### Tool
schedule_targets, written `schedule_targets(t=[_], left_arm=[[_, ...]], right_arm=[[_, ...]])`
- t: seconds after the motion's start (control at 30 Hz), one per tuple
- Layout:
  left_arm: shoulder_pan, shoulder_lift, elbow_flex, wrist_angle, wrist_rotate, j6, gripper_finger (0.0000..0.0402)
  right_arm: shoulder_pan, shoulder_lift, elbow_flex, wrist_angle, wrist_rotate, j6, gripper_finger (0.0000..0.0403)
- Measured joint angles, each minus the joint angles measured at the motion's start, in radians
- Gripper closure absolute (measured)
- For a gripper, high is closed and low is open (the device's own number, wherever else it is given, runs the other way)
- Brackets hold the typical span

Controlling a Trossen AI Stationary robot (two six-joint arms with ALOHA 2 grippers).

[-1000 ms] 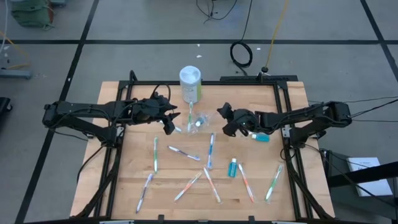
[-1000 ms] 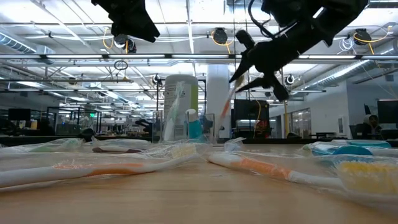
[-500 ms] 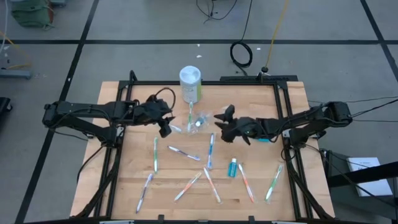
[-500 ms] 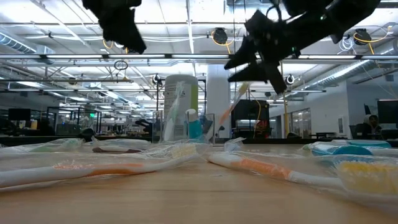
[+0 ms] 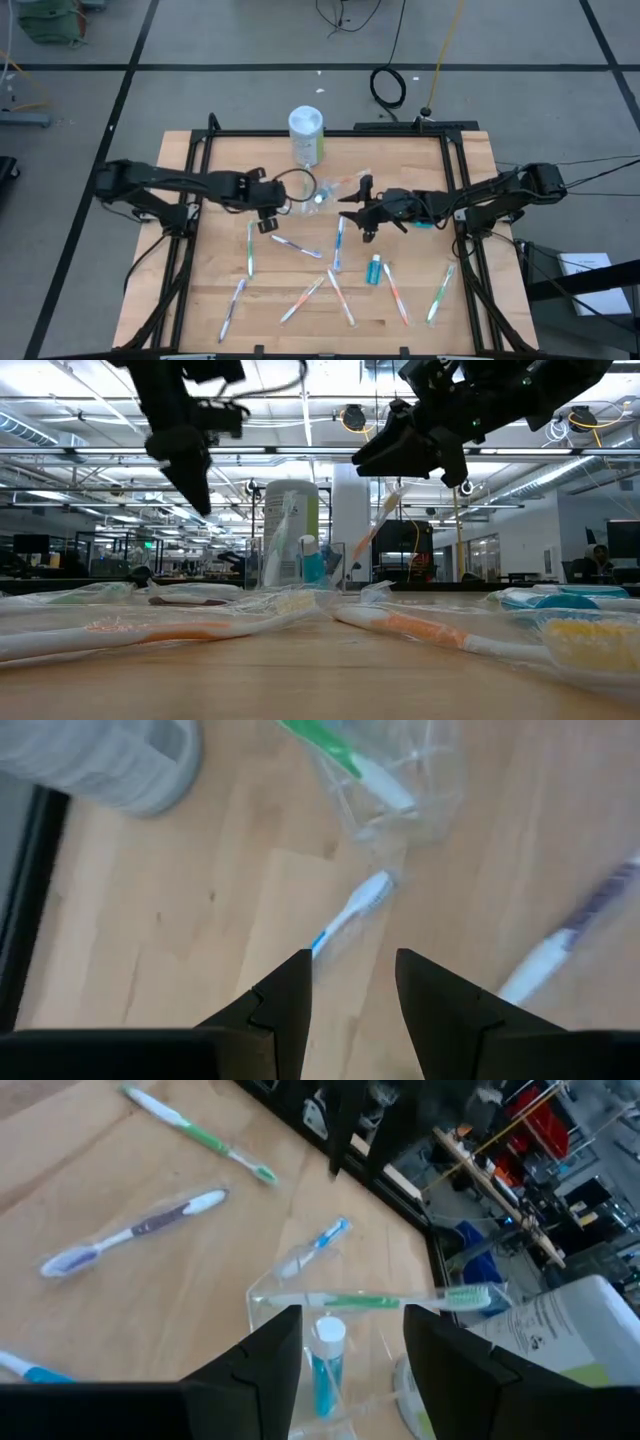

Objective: Pick & Place toothbrushing station
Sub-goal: Put the blue toothbrush into the transparent organizer

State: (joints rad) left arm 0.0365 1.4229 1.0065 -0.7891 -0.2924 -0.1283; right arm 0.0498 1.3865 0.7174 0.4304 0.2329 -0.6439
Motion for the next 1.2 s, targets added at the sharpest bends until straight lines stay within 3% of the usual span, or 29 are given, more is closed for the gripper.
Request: schedule_targets(t=[0.33, 0.57, 0.77, 1.03, 1.2], left_arm=[[0.075, 0.257, 0.000, 0.056, 0.004, 0.030, 0.0252], [0.115, 0.342, 0.000, 0.070, 0.037, 0.110, 0.0252], [0.122, 0.356, 0.003, 0.103, 0.089, 0.154, 0.0276], [0.118, 0.339, 0.001, 0.058, 0.125, 0.095, 0.0388], [0.090, 0.251, -0.001, 0.001, 0.082, 0.062, 0.0379]], right_arm=[[0.000, 0.000, 0.000, -0.018, 0.000, -0.003, 0.0239], [0.000, 0.000, 0.000, -0.022, 0.000, -0.007, 0.0238], [0.000, 0.000, 0.000, -0.023, 0.000, -0.023, 0.0242], [0.000, 0.000, 0.000, -0.024, 0.000, -0.023, 0.0243], [0.000, 0.000, 0.000, -0.024, 0.000, -0.023, 0.0243]])
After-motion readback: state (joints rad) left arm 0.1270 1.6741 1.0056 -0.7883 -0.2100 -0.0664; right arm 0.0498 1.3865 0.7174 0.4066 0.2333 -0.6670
